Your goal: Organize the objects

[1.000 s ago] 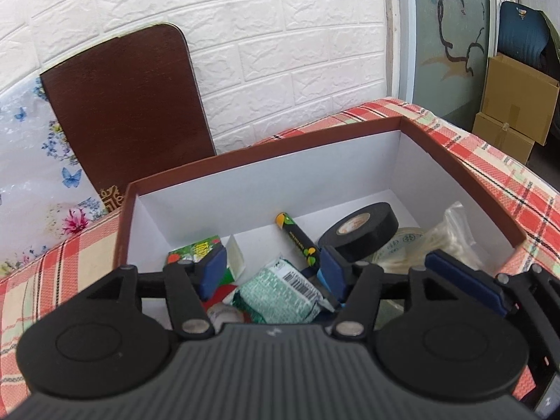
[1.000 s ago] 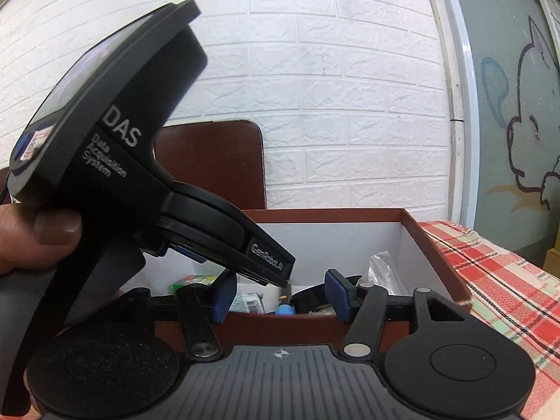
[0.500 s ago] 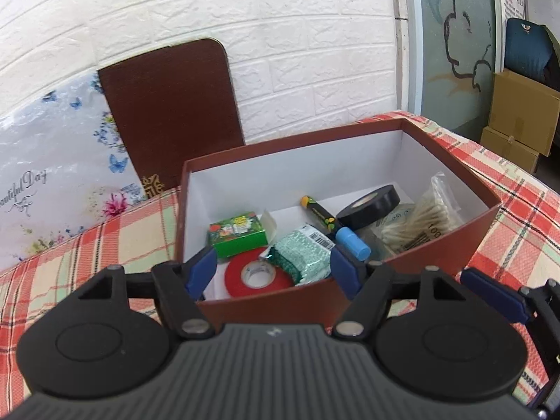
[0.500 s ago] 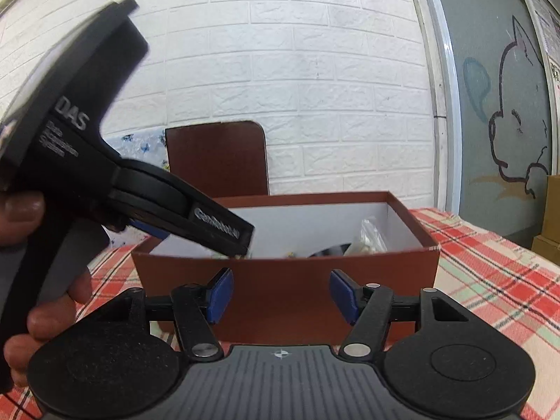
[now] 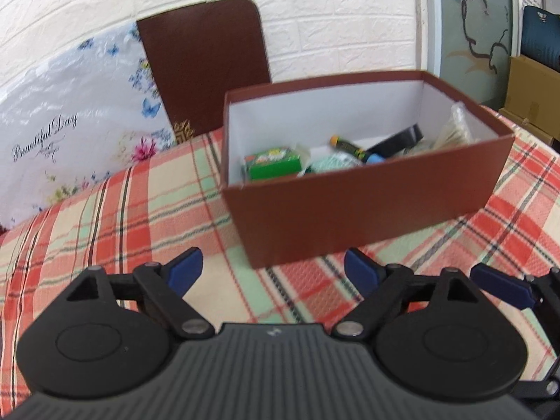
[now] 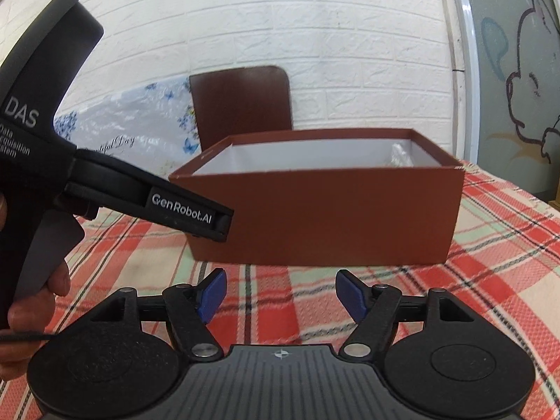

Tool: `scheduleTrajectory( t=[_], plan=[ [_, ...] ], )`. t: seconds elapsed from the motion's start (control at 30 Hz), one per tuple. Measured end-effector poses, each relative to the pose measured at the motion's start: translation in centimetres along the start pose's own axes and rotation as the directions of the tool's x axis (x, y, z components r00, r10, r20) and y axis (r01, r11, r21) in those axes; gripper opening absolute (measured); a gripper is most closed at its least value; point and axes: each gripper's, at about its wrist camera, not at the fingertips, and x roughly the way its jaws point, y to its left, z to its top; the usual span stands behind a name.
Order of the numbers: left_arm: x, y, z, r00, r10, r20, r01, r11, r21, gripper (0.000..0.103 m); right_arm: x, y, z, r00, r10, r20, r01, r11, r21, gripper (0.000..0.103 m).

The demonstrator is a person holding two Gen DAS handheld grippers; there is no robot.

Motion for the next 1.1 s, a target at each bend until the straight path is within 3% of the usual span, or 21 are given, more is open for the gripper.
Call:
scheduleTrajectory(
  t=[0.4,0.67,1.1],
  plan=[
    [2.2,2.7,-4.0,0.990,0.045,-0.133,-0.048,0.999,-0.024,0.095,1.9,1.7,-1.7,0.992,0.026,-0.123,-0.028,0.999,-0.015,0.072],
    [2.7,3.6,-4.9,0.990,0.042,-0.138,-0.048,0.998,-0.045,0.103,2.4,3.0,-2.4,0.988,0.000,-0.153,-0.007,0.999,-0.050,0.076],
    [3.5,4.8,-5.3,0.987,-0.018,-0.159,0.002,0.995,-0.104,0.103,2.8,3.8,-2.7,0.988,-0.012,-0.153,-0.003,0.996,-0.094,0.087]
  ],
)
